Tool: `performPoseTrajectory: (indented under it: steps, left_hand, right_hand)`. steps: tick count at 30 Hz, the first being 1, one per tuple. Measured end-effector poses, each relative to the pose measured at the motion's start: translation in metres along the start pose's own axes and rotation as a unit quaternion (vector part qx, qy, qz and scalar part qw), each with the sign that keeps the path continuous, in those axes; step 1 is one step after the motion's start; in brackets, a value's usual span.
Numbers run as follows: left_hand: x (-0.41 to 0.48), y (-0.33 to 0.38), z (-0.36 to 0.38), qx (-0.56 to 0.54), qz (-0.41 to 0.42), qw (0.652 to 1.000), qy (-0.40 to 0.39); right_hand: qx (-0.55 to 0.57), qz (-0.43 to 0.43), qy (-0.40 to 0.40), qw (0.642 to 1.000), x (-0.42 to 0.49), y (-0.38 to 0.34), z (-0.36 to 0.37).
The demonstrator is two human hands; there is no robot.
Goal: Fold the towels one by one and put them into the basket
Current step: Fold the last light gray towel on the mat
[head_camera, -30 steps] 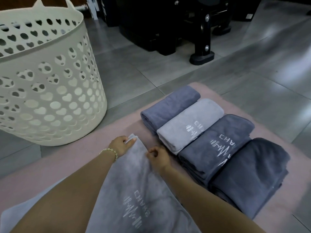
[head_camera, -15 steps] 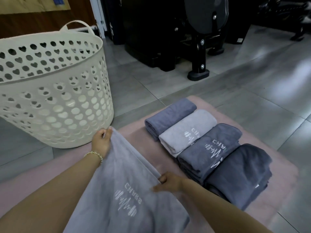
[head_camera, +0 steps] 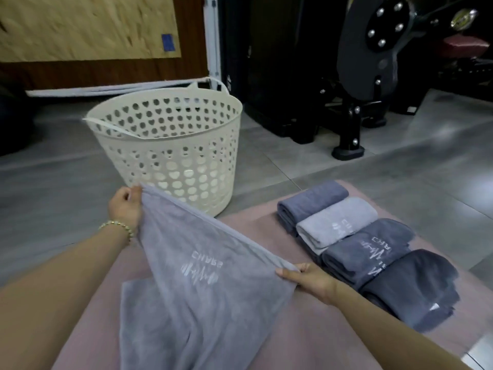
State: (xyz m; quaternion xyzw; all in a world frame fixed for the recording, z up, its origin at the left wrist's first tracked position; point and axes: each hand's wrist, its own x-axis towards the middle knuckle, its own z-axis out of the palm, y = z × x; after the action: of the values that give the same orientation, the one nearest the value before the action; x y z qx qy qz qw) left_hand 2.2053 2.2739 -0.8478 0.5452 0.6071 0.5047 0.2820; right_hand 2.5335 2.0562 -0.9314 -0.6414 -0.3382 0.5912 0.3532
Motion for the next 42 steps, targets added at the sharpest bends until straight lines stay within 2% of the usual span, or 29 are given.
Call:
performPoseTrajectory:
  steps: [4,7,10,16,20,22,24,26,29,31,33,35,37,40,42]
  left_hand:
    - [0.01,0.0,-0.079,-0.009,0.007,0.999,0.053]
    - [0.014,0.009,-0.136,-0.009,0.007,0.994,0.112]
    - [0.012,0.024,-0.182,-0.009,0.029,0.993,0.116]
    - [-0.009,0.071,-0.222,-0.02,0.081,0.996,0.041]
    - [-0.047,0.112,-0.228,-0.083,0.073,0.993,-0.032]
    - [-0.068,0.129,-0.234,-0.126,0.055,0.987,-0.083]
    - [-0.087,0.144,-0.244,-0.21,0.03,0.968,-0.137]
    - [-0.096,0.149,-0.255,-0.312,0.0,0.932,-0.183]
    - [-0.09,0.135,-0.273,-0.397,-0.075,0.891,-0.207]
    - [-0.079,0.108,-0.282,-0.412,-0.139,0.881,-0.188]
    - [-0.068,0.067,-0.285,-0.391,-0.193,0.89,-0.132]
    - [-0.064,0.014,-0.278,-0.258,-0.186,0.945,-0.077]
    - [-0.069,-0.029,-0.263,-0.112,-0.158,0.98,-0.055]
    - [-0.074,-0.071,-0.243,-0.028,-0.144,0.989,0.001]
    - [-0.072,-0.089,-0.238,0.002,-0.134,0.991,-0.003]
  right_hand:
    - [-0.017,-0.056,-0.01,0.998,-0.004,-0.037,0.034]
    - [0.073,-0.128,0.005,0.989,0.002,-0.078,0.058]
    - [0.135,-0.194,0.015,0.972,-0.005,-0.136,0.087]
    - [0.097,-0.271,-0.009,0.958,-0.04,-0.234,0.15]
    - [0.044,-0.28,-0.104,0.953,-0.067,-0.254,0.178]
    - [0.062,-0.286,-0.149,0.945,-0.083,-0.258,0.184]
    - [0.133,-0.297,-0.18,0.928,-0.092,-0.261,0.179]
    - [0.205,-0.289,-0.212,0.911,-0.101,-0.264,0.169]
    - [0.254,-0.265,-0.244,0.898,-0.104,-0.26,0.152]
    - [0.268,-0.25,-0.228,0.902,-0.098,-0.251,0.14]
    - [0.238,-0.224,-0.167,0.93,-0.086,-0.232,0.127]
    - [0.11,-0.206,-0.084,0.969,-0.061,-0.203,0.117]
    - [-0.006,-0.181,-0.014,0.983,-0.033,-0.168,0.111]
    - [-0.056,-0.153,0.035,0.986,-0.005,-0.132,0.115]
    - [-0.076,-0.135,0.054,0.986,0.011,-0.12,0.116]
